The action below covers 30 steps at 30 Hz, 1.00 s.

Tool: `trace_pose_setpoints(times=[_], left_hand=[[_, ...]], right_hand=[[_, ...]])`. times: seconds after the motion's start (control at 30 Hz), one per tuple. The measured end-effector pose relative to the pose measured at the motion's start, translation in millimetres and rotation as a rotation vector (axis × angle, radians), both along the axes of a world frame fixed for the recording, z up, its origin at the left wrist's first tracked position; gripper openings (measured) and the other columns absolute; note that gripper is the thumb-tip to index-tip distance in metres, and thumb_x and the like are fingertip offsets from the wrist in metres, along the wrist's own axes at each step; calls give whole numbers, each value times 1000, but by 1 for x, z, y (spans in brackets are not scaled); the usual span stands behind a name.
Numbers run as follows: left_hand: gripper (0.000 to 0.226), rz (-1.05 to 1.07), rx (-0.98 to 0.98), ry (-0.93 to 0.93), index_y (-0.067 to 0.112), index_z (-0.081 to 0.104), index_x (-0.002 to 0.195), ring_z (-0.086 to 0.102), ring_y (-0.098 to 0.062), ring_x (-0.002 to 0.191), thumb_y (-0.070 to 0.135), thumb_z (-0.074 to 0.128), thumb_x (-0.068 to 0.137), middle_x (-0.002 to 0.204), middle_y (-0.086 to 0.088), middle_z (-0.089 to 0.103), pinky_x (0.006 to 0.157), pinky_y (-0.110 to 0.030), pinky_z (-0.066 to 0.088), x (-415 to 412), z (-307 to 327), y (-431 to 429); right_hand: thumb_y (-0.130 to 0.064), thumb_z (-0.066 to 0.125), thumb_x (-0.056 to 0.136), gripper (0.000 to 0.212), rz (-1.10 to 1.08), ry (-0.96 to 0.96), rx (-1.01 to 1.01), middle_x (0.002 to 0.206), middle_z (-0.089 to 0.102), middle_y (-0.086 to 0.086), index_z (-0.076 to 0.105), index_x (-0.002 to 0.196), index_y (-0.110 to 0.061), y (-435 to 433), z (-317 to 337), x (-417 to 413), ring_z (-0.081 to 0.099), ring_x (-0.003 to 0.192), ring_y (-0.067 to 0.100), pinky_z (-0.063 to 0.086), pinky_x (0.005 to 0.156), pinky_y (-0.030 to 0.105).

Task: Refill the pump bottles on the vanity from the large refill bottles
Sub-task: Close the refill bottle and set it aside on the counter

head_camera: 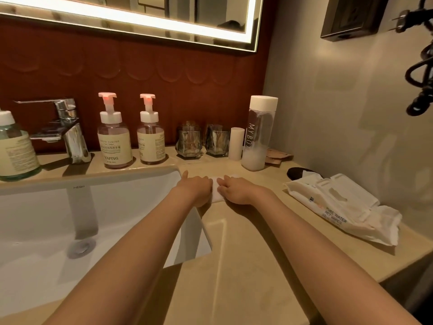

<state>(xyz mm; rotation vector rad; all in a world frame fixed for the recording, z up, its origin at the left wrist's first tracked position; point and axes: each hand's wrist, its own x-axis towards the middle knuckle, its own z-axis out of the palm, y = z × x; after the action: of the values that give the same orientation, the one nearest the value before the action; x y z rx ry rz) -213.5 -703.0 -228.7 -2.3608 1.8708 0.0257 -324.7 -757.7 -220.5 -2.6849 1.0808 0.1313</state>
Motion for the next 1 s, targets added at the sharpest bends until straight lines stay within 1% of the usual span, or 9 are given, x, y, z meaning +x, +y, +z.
trace_pose_setpoints(times=[0.1,0.2,0.3,0.47,0.57,0.67,0.77,0.9,1.0], left_hand=[[43,14,0,8,11,31,143,41,-25,131,19,31,101,141,-8,46,115,-51,5,12,-1,-11],[46,44,25,-7,11,25,146,35,-25,136,18,31,100,150,-7,34,115,-51,2,21,-1,-23],[48,69,44,-18,10,23,146,31,-25,139,18,30,100,153,-7,27,115,-53,1,32,-1,-35],[48,82,45,18,10,23,146,31,-25,138,18,32,100,154,-7,25,115,-54,0,43,-3,-44],[46,79,39,38,11,27,145,31,-26,138,18,32,100,153,-7,27,115,-53,3,42,-3,-42],[45,74,9,96,11,27,144,30,-26,138,17,33,100,153,-8,28,115,-54,5,39,-3,-36],[45,61,-1,131,12,28,145,31,-26,138,15,33,100,150,-8,31,115,-55,5,33,-2,-26],[50,42,40,73,14,19,149,24,-25,142,19,31,101,156,-6,22,114,-53,2,16,1,-18],[49,7,51,39,14,20,149,25,-26,141,21,31,101,155,-6,22,115,-53,2,-5,2,-19]], right_hand=[[-27,22,104,46,8,16,2,153,23,11,22,148,-13,-13,-1,15,26,137,30,23,110,37],[-27,22,104,47,8,17,4,154,19,11,19,149,-13,-24,-2,29,23,139,29,22,111,37],[-27,21,104,47,6,24,0,155,19,11,18,149,-13,-36,-3,43,22,139,29,21,111,37],[-26,22,104,47,3,18,13,156,14,9,16,149,-14,-47,-5,55,18,142,28,19,113,38],[-26,22,104,48,-6,25,20,157,12,9,15,149,-14,-46,-6,54,16,143,27,18,113,38],[-26,22,104,48,-7,25,28,157,11,9,14,150,-14,-42,-4,50,15,143,27,17,113,39],[-26,22,103,49,-8,43,43,157,9,9,13,150,-14,-38,-3,42,13,143,28,17,113,39],[-27,22,104,50,-21,49,47,158,4,9,9,151,-15,-29,-4,26,9,144,27,14,114,39],[-28,20,104,51,-52,60,52,158,2,9,6,151,-15,-29,-5,6,5,145,27,12,115,39]])
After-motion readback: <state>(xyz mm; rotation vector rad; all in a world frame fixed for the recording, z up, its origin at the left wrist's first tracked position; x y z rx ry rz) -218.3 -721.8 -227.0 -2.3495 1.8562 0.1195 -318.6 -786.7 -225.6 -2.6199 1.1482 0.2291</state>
